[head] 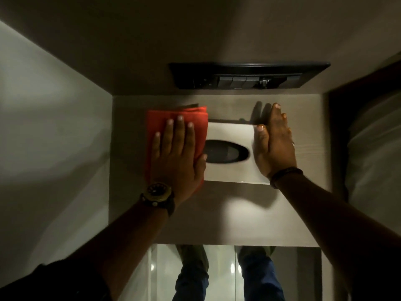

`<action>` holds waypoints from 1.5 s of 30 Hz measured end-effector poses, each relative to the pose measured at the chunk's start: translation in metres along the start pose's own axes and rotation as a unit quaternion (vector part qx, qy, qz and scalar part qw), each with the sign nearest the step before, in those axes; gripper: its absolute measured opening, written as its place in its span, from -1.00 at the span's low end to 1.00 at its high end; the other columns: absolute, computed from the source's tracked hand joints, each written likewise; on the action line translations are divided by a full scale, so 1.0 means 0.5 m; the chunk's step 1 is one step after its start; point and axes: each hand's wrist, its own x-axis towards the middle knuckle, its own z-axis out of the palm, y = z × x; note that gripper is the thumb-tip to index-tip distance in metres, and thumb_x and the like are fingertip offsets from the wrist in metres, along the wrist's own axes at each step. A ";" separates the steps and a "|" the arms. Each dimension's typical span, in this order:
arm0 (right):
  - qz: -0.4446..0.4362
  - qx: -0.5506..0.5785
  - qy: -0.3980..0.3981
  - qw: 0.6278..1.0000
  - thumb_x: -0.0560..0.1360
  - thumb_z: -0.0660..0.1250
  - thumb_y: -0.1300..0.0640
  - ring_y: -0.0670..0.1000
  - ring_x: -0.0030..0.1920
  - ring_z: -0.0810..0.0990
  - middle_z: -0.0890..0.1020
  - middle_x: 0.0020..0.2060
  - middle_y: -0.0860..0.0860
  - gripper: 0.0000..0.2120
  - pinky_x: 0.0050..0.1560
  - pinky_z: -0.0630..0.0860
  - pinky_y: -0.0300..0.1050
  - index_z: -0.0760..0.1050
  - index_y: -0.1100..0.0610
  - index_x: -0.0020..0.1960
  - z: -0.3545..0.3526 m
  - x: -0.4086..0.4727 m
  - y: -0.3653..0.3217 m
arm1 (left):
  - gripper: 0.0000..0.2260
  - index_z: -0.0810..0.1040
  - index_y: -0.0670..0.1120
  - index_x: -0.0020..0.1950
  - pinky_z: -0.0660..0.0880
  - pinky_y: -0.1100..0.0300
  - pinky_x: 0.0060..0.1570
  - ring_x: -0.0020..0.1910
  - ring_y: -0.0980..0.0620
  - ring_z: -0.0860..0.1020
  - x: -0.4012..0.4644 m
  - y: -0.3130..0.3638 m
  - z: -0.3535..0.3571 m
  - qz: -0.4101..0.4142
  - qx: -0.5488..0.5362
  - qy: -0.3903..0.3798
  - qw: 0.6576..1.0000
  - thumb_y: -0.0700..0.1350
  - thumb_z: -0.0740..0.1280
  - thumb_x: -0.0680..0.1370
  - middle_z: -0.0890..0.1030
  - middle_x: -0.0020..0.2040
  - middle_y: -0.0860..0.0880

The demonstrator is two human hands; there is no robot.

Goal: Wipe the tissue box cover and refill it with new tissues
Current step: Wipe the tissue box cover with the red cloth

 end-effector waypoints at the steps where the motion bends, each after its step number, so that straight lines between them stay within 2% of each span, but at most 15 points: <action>1: -0.002 -0.002 0.003 1.000 0.60 -0.05 -0.08 0.09 0.57 0.00 0.10 0.57 0.08 -0.39 0.54 0.02 0.15 -0.03 0.14 0.58 0.001 0.000 0.000 | -0.37 0.08 -0.19 0.56 0.03 -0.21 0.49 0.55 -0.24 0.07 0.003 0.013 0.002 -0.015 -0.004 -0.005 1.000 0.17 -0.02 0.61 0.12 0.56 -0.23; 6: 0.000 -0.015 0.013 1.000 0.60 -0.06 -0.10 0.08 0.57 0.01 0.09 0.57 0.06 -0.40 0.54 0.02 0.12 -0.03 0.10 0.58 0.009 0.002 0.010 | -0.37 0.10 -0.21 0.55 0.03 -0.21 0.49 0.56 -0.22 0.03 0.015 0.102 0.006 0.027 -0.034 -0.013 0.999 0.16 0.04 0.61 0.11 0.56 -0.22; 11: -0.005 -0.040 0.029 0.999 0.61 -0.09 -0.13 0.07 0.57 0.01 0.09 0.57 0.03 -0.41 0.53 0.05 0.13 -0.05 0.06 0.58 0.014 0.007 0.023 | -0.38 0.10 -0.19 0.55 0.02 -0.18 0.50 0.56 -0.20 0.02 0.027 0.158 -0.012 0.020 -0.081 -0.037 0.996 0.17 -0.06 0.61 0.10 0.57 -0.20; 14: -0.006 -0.043 0.031 0.999 0.61 -0.08 -0.13 0.08 0.57 0.02 0.10 0.57 0.03 -0.40 0.52 0.07 0.18 -0.04 0.08 0.58 0.012 0.007 0.025 | -0.38 0.13 -0.21 0.55 -0.04 -0.12 0.52 0.56 -0.20 0.03 0.030 0.093 -0.035 0.056 -0.159 0.005 0.986 0.16 -0.02 0.61 0.10 0.57 -0.23; 17: -0.001 -0.076 0.028 0.997 0.61 -0.08 -0.13 0.12 0.57 -0.02 0.04 0.58 0.07 -0.39 0.51 0.03 0.26 -0.05 0.10 0.58 0.003 0.004 0.012 | -0.43 0.11 -0.23 0.54 -0.10 -0.06 0.49 0.55 -0.26 0.03 0.056 -0.030 -0.046 -0.011 -0.145 0.048 0.988 0.06 0.06 0.63 0.09 0.56 -0.28; 20: 0.012 -0.154 0.071 0.985 0.60 -0.01 -0.13 0.24 0.56 -0.07 -0.05 0.57 0.19 -0.37 0.47 -0.06 0.39 -0.01 0.14 0.57 -0.016 -0.011 -0.017 | -0.46 -0.03 -0.15 0.57 -0.13 -0.10 0.52 0.57 -0.19 -0.09 0.059 -0.105 -0.026 -0.035 -0.090 -0.036 0.995 0.04 0.03 0.66 -0.03 0.59 -0.19; 23: -0.085 -0.092 0.159 0.979 0.61 0.04 -0.07 0.29 0.54 0.02 0.07 0.54 0.27 -0.43 0.46 -0.04 0.40 0.10 0.16 0.54 0.004 -0.050 -0.101 | -0.47 -0.02 -0.13 0.57 -0.07 -0.10 0.53 0.57 -0.17 -0.09 0.049 -0.114 0.004 -0.007 -0.091 -0.038 0.995 0.04 0.00 0.66 -0.03 0.59 -0.16; 24: -0.131 -0.090 0.151 0.976 0.61 0.03 -0.06 0.29 0.53 0.05 0.13 0.53 0.27 -0.44 0.46 -0.03 0.37 0.12 0.17 0.53 0.029 -0.062 -0.134 | -0.48 0.01 -0.13 0.57 -0.06 -0.10 0.52 0.57 -0.18 -0.07 0.049 -0.114 0.009 0.001 -0.092 -0.031 0.995 0.04 0.00 0.65 0.00 0.59 -0.17; 26: -0.178 -0.146 0.056 0.972 0.63 -0.01 -0.07 0.25 0.54 0.07 0.16 0.53 0.21 -0.45 0.47 -0.03 0.33 0.11 0.16 0.54 0.085 -0.082 -0.188 | -0.47 0.03 -0.13 0.57 -0.06 -0.11 0.50 0.57 -0.19 -0.04 0.052 -0.114 0.008 0.009 -0.077 -0.026 0.997 0.05 -0.02 0.64 0.03 0.59 -0.17; 28: -0.163 -0.229 -0.045 0.959 0.65 -0.07 -0.13 0.20 0.56 -0.02 0.06 0.57 0.14 -0.43 0.49 -0.10 0.30 0.00 0.11 0.57 0.123 -0.091 -0.209 | -0.46 -0.02 -0.11 0.57 -0.08 -0.12 0.50 0.57 -0.19 -0.06 0.052 -0.113 0.004 0.004 -0.062 -0.036 0.997 0.07 -0.05 0.63 0.00 0.59 -0.16; 30: -0.157 -0.264 -0.063 0.950 0.64 -0.09 -0.17 0.17 0.57 -0.05 0.02 0.58 0.10 -0.41 0.49 -0.14 0.26 -0.04 0.09 0.58 0.127 -0.086 -0.186 | -0.45 -0.05 -0.09 0.58 -0.12 -0.12 0.50 0.57 -0.18 -0.08 0.053 -0.112 0.002 -0.006 -0.052 -0.044 0.998 0.08 -0.07 0.63 -0.03 0.60 -0.14; 34: -0.157 -0.291 -0.042 0.943 0.59 -0.08 -0.21 0.19 0.55 0.05 0.09 0.57 0.09 -0.37 0.48 -0.05 0.29 0.03 0.07 0.57 0.075 -0.084 -0.098 | -0.45 -0.08 -0.07 0.58 -0.17 -0.07 0.48 0.57 -0.14 -0.11 0.053 -0.109 0.003 -0.027 -0.069 -0.061 0.995 0.10 -0.09 0.63 -0.06 0.60 -0.12; 38: -0.111 -0.302 -0.019 0.947 0.58 -0.11 -0.24 0.23 0.55 0.04 0.11 0.56 0.15 -0.32 0.49 -0.04 0.32 0.04 0.14 0.57 0.042 -0.084 -0.053 | -0.46 -0.05 -0.09 0.58 -0.10 -0.10 0.50 0.57 -0.16 -0.07 0.049 -0.112 0.003 -0.022 -0.087 -0.055 0.994 0.08 -0.06 0.64 -0.01 0.60 -0.13; 42: 0.001 -0.264 0.030 0.964 0.53 -0.07 -0.37 0.21 0.56 -0.03 0.03 0.57 0.17 -0.18 0.50 -0.06 0.27 -0.06 0.17 0.58 0.040 -0.084 -0.068 | -0.46 -0.01 -0.11 0.57 -0.03 -0.15 0.50 0.56 -0.19 -0.02 0.047 -0.115 0.001 -0.019 -0.087 -0.059 0.994 0.09 -0.07 0.64 0.04 0.59 -0.16; 45: 0.069 -0.205 0.055 0.975 0.54 -0.04 -0.37 0.21 0.56 -0.06 -0.03 0.58 0.14 -0.18 0.51 0.01 0.24 -0.11 0.13 0.58 0.033 -0.075 -0.068 | -0.44 0.00 -0.11 0.57 0.00 -0.19 0.50 0.56 -0.21 0.00 0.046 -0.116 0.002 -0.018 -0.105 -0.057 0.993 0.11 -0.10 0.63 0.05 0.59 -0.16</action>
